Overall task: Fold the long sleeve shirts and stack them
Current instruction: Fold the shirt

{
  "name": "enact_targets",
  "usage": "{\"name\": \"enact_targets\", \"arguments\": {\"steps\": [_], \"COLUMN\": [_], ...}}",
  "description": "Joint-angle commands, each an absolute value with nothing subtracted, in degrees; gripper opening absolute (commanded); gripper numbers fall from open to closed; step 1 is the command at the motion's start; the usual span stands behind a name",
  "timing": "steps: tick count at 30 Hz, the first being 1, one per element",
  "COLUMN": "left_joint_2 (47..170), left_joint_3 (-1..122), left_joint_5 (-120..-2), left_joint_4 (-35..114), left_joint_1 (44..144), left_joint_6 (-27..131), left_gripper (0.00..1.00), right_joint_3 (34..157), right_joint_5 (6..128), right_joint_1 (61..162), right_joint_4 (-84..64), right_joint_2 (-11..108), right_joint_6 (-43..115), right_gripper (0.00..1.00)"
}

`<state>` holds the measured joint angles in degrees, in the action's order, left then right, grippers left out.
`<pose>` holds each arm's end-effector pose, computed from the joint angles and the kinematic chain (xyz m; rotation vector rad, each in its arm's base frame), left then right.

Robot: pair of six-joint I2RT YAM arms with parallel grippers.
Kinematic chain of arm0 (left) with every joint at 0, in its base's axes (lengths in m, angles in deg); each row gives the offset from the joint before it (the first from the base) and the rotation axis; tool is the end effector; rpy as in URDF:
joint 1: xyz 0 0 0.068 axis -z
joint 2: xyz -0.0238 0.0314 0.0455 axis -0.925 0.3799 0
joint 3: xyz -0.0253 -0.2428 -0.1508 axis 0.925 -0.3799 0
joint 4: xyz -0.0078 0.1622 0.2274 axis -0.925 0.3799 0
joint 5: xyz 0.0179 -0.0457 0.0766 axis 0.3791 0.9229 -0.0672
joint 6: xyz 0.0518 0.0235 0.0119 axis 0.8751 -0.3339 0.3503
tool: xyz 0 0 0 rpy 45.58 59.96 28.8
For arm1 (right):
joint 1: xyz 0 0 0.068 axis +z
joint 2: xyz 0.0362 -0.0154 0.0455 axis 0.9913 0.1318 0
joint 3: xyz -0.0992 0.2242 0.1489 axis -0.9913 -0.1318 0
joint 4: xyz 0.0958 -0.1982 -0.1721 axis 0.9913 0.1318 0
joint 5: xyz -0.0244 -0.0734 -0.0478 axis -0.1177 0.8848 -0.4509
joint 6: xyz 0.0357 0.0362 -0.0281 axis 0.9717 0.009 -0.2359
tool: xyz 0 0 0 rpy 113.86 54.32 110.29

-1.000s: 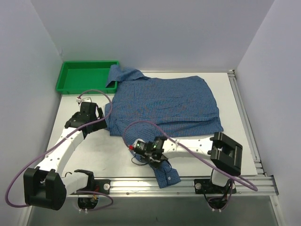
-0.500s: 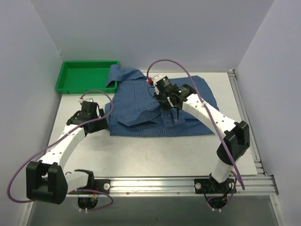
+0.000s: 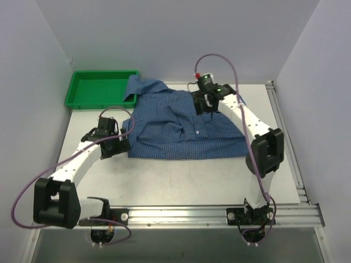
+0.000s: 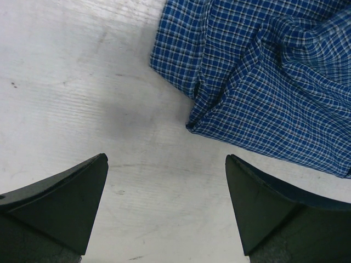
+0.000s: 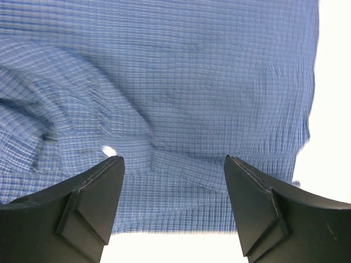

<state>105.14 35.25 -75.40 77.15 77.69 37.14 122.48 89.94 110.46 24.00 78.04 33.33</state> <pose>0.2528 -0.0402 0.2182 -0.4072 2.5946 -0.0828 0.4205 0.2115 0.3206 -0.3389 2.2596 -0.0162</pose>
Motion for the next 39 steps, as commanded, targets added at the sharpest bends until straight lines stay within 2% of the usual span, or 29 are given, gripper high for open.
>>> {"name": "enact_targets", "arguments": {"steps": [1, 7, 8, 12, 15, 22, 27, 30, 31, 34, 35, 36, 38, 39], "left_joint_2": [106.6, 109.8, 110.3, 113.3, 115.3, 117.7, 118.6, 119.4, 119.9, 120.7, 121.0, 121.3, 121.5, 121.3], "left_joint_3": [35.9, 34.9, 34.7, 34.1, 33.4, 31.6, 30.0, 29.1, 28.5, 27.6, 27.4, 27.5, 27.8, 28.7], "left_joint_5": [-70.1, -67.3, -67.1, -67.2, -67.5, -68.9, -70.5, -72.0, -72.9, -73.7, -74.1, -74.2, -74.3, -74.5], "left_joint_4": [75.0, 72.9, 72.3, 69.4, 67.6, 65.0, 63.5, 63.1, 62.9, 61.4, 61.3, 61.0, 61.3, 62.3], "left_joint_1": [77.8, 79.1, 79.4, 81.5, 82.1, 83.0, 82.9, 82.8, 82.8, 82.7, 82.6, 82.5, 81.8, 81.6], "left_joint_6": [33.6, 26.7, 26.0, 23.0, 20.9, 17.5, 15.9, 14.5, 13.6, 12.0, 11.6, 11.4, 11.7, 11.9], "left_gripper": [0.98, 0.95, 0.95, 0.91, 0.87, 0.82, 0.73, 0.63, 0.52, 0.35, 0.21, 0.13, 0.0, 0.0], "right_joint_3": [113.3, 89.2, 82.4, 69.1, 64.6, 59.3, 56.4, 54.1, 53.3, 51.4, 51.1, 51.1, 51.7, 52.9], "right_joint_5": [88.8, 73.3, 71.0, 59.3, 56.9, 56.4, 56.3, 57.4, 57.6, 59.0, 59.2, 59.6, 60.4, 60.6], "right_joint_1": [104.4, 85.4, 80.4, 69.7, 65.0, 60.9, 59.0, 58.1, 57.7, 55.8, 55.1, 54.1, 53.4, 53.4], "right_joint_4": [26.7, 19.8, 18.3, 9.2, 5.0, -2.3, -6.6, -9.3, -10.0, -10.5, -10.5, -11.9, -11.6, -9.5], "right_joint_2": [66.6, 51.2, 50.0, 45.2, 45.2, 47.3, 49.7, 50.7, 51.0, 51.6, 51.8, 51.8, 51.1, 50.6], "right_joint_6": [44.6, 59.8, 61.1, 66.1, 68.0, 70.8, 72.9, 73.6, 73.8, 73.5, 72.8, 72.3, 70.6, 70.1], "right_gripper": [0.74, 0.73, 0.73, 0.73, 0.72, 0.7, 0.62, 0.51, 0.44, 0.33, 0.22, 0.17, 0.03, 0.0]}}
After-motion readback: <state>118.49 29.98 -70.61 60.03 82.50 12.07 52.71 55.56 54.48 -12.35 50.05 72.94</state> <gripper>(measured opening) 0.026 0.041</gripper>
